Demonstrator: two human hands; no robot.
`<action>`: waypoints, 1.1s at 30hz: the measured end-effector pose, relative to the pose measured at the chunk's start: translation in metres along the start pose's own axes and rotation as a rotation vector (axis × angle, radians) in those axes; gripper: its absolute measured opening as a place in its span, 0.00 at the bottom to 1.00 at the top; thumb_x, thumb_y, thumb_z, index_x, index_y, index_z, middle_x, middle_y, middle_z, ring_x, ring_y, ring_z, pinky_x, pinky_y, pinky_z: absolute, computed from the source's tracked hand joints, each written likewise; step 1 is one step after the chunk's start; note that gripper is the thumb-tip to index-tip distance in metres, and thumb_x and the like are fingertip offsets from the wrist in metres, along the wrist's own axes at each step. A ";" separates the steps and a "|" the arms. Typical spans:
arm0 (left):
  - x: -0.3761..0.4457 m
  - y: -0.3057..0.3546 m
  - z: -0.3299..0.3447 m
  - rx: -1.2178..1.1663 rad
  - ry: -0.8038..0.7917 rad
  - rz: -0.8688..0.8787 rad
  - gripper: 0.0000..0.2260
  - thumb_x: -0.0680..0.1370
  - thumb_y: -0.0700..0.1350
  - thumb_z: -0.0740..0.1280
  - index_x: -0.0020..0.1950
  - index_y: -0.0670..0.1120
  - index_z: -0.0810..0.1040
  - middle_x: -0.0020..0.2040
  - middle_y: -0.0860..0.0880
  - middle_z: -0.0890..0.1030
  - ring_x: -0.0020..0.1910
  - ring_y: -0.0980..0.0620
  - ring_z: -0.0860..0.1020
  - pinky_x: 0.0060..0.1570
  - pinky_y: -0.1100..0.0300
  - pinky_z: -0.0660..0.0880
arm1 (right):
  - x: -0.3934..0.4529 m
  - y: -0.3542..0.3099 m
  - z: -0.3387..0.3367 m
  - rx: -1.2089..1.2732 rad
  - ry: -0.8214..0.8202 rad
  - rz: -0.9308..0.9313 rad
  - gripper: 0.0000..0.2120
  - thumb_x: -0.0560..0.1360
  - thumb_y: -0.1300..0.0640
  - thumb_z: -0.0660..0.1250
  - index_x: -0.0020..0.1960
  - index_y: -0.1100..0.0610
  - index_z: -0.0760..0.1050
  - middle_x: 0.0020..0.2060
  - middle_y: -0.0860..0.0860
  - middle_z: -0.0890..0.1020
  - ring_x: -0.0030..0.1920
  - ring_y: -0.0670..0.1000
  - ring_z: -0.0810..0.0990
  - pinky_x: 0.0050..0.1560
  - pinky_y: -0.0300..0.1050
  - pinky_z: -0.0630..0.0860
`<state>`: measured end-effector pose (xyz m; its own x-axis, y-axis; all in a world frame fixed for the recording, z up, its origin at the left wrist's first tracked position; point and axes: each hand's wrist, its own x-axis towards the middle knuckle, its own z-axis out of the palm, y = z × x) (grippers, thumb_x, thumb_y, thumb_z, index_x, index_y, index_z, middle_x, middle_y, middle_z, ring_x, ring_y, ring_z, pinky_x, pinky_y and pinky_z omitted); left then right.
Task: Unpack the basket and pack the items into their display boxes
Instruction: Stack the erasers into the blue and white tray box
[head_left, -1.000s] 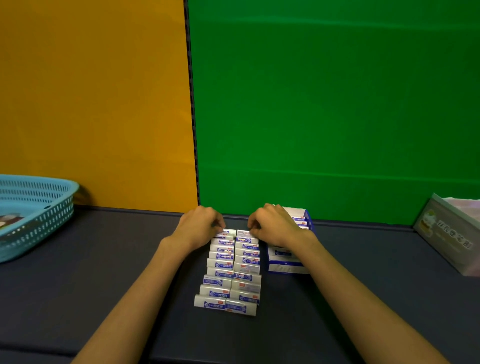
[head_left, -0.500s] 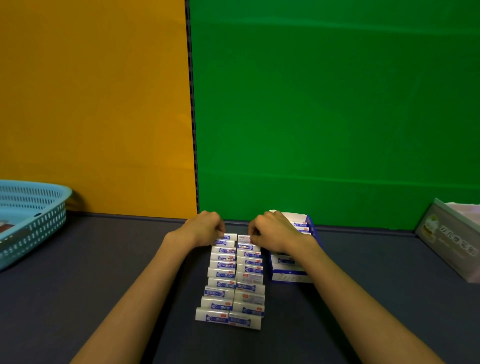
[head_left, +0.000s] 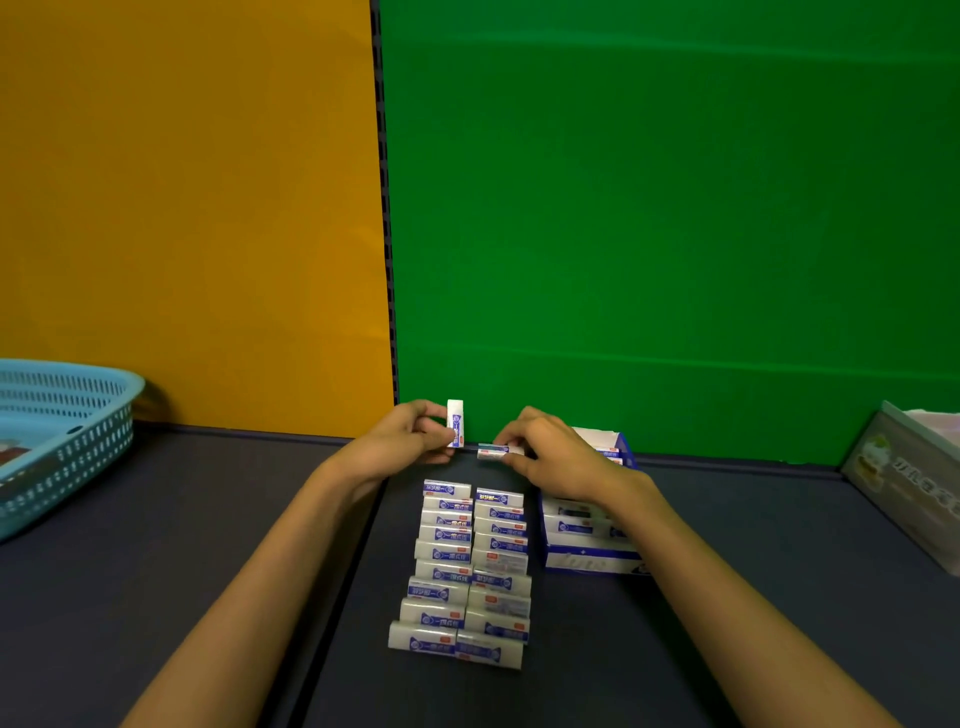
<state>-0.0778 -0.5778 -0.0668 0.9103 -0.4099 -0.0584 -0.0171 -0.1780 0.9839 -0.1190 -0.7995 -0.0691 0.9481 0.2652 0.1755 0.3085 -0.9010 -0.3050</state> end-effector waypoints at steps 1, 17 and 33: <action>-0.001 0.002 0.001 -0.046 -0.003 -0.002 0.10 0.79 0.35 0.67 0.60 0.41 0.74 0.46 0.43 0.82 0.48 0.49 0.83 0.52 0.58 0.82 | -0.001 0.001 0.000 0.015 0.001 -0.001 0.12 0.79 0.56 0.67 0.62 0.56 0.77 0.50 0.48 0.71 0.51 0.47 0.71 0.52 0.40 0.67; -0.002 0.015 0.024 0.091 0.090 0.132 0.12 0.70 0.31 0.75 0.50 0.43 0.80 0.46 0.44 0.84 0.47 0.50 0.83 0.46 0.62 0.81 | -0.029 0.014 -0.019 0.334 0.073 0.068 0.13 0.71 0.63 0.72 0.55 0.54 0.79 0.44 0.47 0.83 0.43 0.48 0.81 0.46 0.44 0.80; -0.013 0.027 0.054 0.333 -0.041 0.192 0.13 0.75 0.39 0.74 0.57 0.51 0.83 0.49 0.55 0.85 0.45 0.62 0.82 0.47 0.68 0.76 | -0.060 0.028 -0.042 0.647 0.094 0.169 0.14 0.65 0.62 0.82 0.45 0.56 0.81 0.41 0.53 0.86 0.38 0.50 0.82 0.43 0.47 0.78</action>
<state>-0.1126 -0.6252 -0.0482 0.8602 -0.4984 0.1079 -0.3250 -0.3728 0.8691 -0.1707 -0.8555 -0.0492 0.9857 0.0811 0.1478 0.1682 -0.5326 -0.8295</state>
